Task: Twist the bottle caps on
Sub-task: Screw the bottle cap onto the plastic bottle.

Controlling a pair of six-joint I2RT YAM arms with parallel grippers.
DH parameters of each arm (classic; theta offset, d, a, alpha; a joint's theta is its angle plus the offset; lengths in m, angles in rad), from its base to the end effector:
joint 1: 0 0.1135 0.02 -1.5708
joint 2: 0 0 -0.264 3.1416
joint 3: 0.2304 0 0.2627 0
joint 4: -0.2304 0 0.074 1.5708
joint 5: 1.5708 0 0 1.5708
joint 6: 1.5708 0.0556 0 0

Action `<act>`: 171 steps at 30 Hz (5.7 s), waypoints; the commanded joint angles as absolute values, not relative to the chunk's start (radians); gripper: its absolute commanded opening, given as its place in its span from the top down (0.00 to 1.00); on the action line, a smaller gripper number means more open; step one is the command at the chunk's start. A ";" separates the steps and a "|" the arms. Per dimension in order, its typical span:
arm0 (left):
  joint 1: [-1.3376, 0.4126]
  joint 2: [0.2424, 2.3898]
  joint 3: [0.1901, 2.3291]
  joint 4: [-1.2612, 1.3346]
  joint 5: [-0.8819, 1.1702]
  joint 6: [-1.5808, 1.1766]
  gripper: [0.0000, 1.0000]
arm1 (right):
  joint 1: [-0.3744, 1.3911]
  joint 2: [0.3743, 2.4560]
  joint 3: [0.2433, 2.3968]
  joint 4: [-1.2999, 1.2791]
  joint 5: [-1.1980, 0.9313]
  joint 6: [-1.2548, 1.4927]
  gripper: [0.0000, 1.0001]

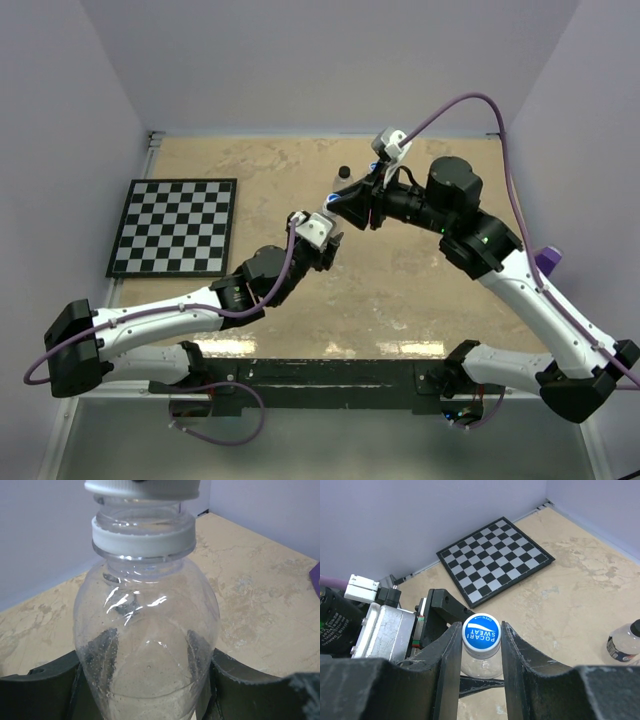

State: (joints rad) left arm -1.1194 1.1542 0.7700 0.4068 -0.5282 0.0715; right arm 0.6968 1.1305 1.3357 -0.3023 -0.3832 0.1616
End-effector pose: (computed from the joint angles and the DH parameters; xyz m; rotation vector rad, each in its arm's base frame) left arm 0.1538 -0.2530 0.3174 0.5011 1.4841 -0.4191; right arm 0.1942 0.1896 0.4510 -0.7499 1.5855 0.9569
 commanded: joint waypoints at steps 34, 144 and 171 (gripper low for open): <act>-0.862 0.954 0.715 0.557 0.480 -0.025 1.00 | 0.640 1.172 1.355 -0.568 -0.773 -0.158 0.85; -0.719 1.005 0.733 0.357 0.794 -0.092 1.00 | 0.657 1.045 1.462 -0.497 -0.811 -0.331 0.35; -0.719 1.042 0.808 0.281 0.839 -0.035 1.00 | 0.657 1.146 1.499 -0.512 -0.954 -0.357 0.42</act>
